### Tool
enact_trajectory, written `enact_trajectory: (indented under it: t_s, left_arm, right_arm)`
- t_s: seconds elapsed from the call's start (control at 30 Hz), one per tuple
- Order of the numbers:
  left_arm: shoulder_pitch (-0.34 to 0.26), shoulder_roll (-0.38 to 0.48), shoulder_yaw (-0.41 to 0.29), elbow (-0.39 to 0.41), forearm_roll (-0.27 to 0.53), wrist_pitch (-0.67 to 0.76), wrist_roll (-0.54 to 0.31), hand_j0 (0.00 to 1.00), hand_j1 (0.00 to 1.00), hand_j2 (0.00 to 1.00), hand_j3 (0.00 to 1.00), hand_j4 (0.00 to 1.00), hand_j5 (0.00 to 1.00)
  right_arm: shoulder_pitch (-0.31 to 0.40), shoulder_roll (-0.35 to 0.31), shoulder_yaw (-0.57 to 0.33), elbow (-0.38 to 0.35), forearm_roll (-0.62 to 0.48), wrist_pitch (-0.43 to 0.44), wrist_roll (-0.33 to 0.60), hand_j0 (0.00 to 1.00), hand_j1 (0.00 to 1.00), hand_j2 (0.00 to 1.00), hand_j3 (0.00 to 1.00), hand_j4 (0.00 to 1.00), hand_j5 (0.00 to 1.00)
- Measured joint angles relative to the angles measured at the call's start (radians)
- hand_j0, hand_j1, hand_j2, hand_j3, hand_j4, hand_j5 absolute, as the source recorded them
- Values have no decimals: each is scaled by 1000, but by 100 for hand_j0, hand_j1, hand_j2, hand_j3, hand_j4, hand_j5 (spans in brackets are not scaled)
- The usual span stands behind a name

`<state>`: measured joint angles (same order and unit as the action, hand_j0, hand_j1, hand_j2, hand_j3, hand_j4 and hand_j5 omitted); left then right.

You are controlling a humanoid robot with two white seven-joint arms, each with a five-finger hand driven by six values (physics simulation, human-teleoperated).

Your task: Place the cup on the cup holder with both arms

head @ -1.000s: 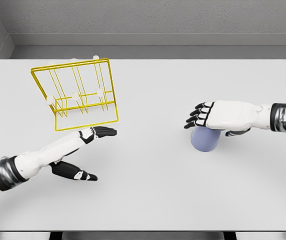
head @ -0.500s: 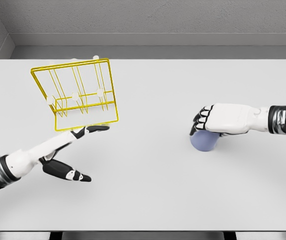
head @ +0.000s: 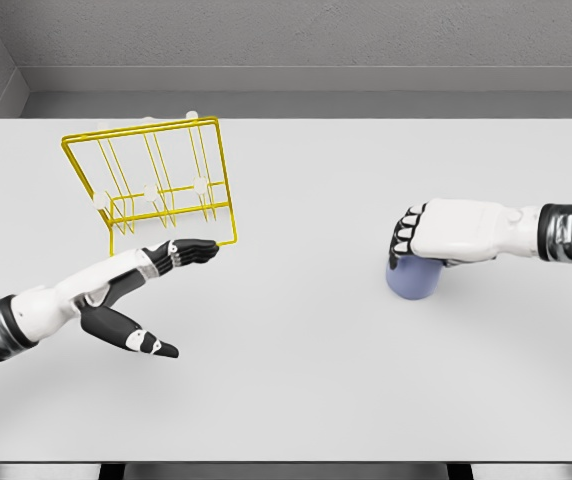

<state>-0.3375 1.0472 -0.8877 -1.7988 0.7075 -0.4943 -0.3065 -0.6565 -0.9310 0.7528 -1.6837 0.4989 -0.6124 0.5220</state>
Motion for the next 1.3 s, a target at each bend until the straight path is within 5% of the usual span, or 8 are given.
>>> enact_trajectory:
  t_s: [0.33, 0.5, 0.93, 1.3]
  left_arm:
    - [-5, -3, 6, 1, 29, 73, -4, 100, 100, 100, 100, 100, 100]
    - [-6, -73, 5, 4, 28, 140, -3, 100, 100, 100, 100, 100, 100]
    - [-6, -209, -10, 41, -40, 178, 1, 100, 100, 100, 100, 100, 100]
    - [-31, -252, -11, 76, -4, 279, 4, 100, 100, 100, 100, 100, 100]
  right_arm:
    - [-23, -3, -2, -47, -1, -1, 5, 57, 57, 57, 57, 57, 57]
    - [-38, 3, -2, -74, -3, -1, 14, 57, 57, 57, 57, 57, 57]
    - [-83, 111, 9, -83, -8, -1, 28, 58, 58, 58, 58, 58, 58]
    - [-91, 160, 21, -84, -15, -1, 28, 58, 58, 58, 58, 58, 58]
